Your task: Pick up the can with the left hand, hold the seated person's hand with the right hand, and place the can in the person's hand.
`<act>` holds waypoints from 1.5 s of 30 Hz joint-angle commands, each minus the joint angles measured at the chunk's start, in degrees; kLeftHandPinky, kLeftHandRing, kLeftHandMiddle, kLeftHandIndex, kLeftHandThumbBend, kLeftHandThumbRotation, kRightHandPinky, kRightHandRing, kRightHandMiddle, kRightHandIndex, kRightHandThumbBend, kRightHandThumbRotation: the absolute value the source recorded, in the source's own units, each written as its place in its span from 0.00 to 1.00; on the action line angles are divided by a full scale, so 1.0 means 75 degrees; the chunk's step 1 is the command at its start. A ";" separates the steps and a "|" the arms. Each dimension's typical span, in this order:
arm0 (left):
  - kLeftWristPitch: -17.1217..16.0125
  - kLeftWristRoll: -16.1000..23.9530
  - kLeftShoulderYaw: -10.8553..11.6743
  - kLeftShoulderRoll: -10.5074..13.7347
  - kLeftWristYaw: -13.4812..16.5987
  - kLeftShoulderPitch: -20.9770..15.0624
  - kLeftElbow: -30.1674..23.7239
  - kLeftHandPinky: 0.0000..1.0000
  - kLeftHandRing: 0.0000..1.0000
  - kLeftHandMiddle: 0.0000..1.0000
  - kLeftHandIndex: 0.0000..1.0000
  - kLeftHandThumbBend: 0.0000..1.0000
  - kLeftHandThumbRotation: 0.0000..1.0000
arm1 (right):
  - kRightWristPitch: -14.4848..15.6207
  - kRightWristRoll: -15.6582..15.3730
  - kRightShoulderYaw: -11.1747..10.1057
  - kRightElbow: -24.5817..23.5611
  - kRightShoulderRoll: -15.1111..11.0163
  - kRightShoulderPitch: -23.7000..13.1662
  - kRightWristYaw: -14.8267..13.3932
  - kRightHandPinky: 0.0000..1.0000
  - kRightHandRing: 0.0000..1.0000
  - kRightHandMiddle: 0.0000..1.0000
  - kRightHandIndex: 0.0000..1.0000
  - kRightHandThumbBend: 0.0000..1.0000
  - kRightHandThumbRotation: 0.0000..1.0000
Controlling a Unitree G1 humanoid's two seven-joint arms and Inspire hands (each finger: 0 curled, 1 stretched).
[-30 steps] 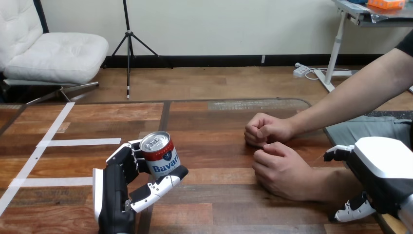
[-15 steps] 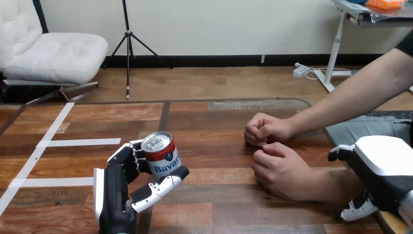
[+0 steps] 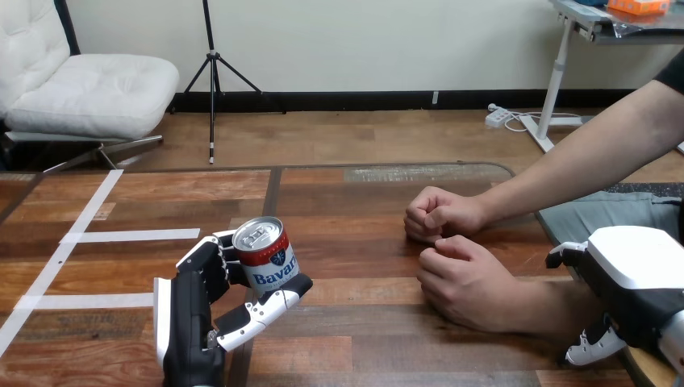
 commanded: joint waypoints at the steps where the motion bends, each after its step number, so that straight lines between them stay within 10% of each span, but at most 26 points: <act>1: -0.0277 0.0065 -0.0024 0.0029 0.0039 -0.0438 -0.0296 0.45 0.44 0.48 0.55 0.58 0.00 | 0.0044 -0.0128 0.0082 0.0028 -0.0214 -0.0588 -0.0022 0.82 0.83 0.83 0.80 0.91 0.13; 45: -0.0167 -0.0104 -0.0027 -0.0025 -0.0048 -0.0351 -0.0466 0.45 0.43 0.47 0.55 0.56 0.00 | -0.0389 -0.0237 0.0430 0.0927 -0.0245 -0.1387 -0.0184 0.77 0.80 0.81 0.78 0.90 0.13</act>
